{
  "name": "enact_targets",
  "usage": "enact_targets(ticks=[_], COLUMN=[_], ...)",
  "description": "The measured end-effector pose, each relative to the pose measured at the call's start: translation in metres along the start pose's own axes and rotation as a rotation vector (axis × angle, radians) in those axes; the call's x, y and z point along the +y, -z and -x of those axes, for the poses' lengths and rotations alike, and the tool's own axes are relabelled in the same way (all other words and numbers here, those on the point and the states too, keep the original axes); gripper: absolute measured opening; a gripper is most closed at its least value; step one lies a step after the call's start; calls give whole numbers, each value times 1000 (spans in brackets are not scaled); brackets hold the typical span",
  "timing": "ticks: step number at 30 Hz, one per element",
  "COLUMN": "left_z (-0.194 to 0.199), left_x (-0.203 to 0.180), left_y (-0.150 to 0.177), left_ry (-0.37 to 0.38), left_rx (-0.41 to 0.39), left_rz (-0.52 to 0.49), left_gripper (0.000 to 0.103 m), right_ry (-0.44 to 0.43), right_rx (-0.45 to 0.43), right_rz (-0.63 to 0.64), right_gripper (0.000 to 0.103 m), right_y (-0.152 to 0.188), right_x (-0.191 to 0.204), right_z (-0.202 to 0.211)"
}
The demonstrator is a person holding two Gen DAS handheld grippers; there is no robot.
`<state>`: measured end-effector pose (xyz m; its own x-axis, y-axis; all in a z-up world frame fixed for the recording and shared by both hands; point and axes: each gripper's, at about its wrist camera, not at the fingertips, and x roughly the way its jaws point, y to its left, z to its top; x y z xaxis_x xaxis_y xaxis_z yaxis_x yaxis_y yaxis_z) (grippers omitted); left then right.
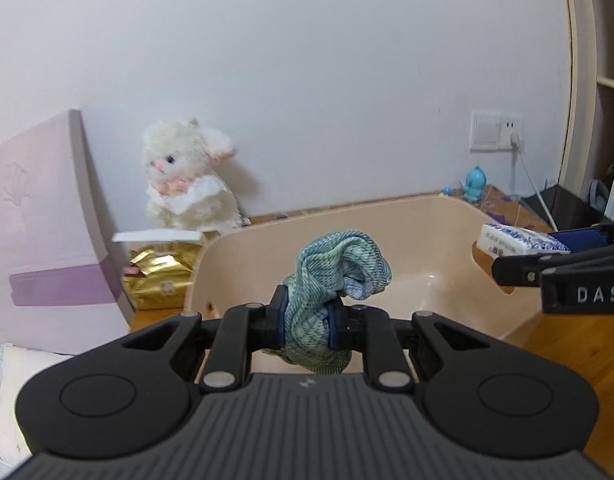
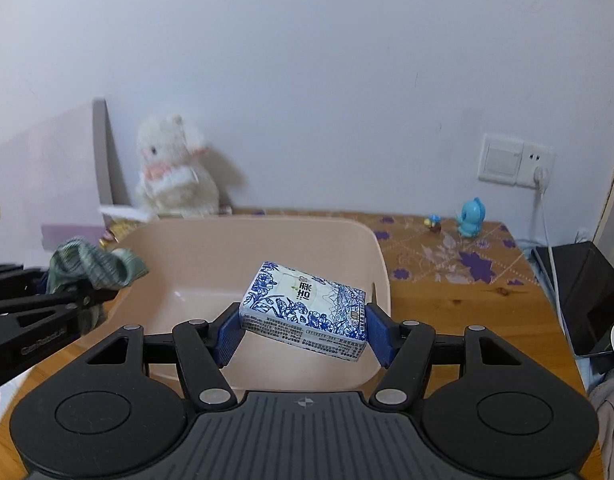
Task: Organize objects
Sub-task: 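Lift both items into the beige bin and open both tools, then grasp the beige hair clip with left while right grasps the tall snack box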
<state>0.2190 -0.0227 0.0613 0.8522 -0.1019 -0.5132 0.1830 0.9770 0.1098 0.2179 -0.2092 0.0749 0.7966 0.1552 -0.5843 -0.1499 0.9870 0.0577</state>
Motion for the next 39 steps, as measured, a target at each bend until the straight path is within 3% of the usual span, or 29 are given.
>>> enact_targets(ticks=[6,12,17,20,22,28,39], left_z=[-39,-53,-29,-5,11,45,55], left_x=[-8,-6,0,3,4,8,13], left_y=[10,14,8,6,10,34,103], left_ry=[2,4,-7,4,9,25,86], left_rx=[89,151,101,61,44,41,173], left_rz=[-3,25,45,46,26,-25,-134], left_gripper=[21,27,74,83,84,89,89], right_ry=[54,62,52,46,31,29,6], right_rx=[67,132,108,75,66,81,213], right_rz=[40,60,56,53,44,72,51], right_gripper=[61,63,76,84,90,95,95], right_y=[1,4,3,2,4,25,92], right_x=[7,10,11,9,6,2,2], right_z=[-33,-54,-42,-23,-8,31,42])
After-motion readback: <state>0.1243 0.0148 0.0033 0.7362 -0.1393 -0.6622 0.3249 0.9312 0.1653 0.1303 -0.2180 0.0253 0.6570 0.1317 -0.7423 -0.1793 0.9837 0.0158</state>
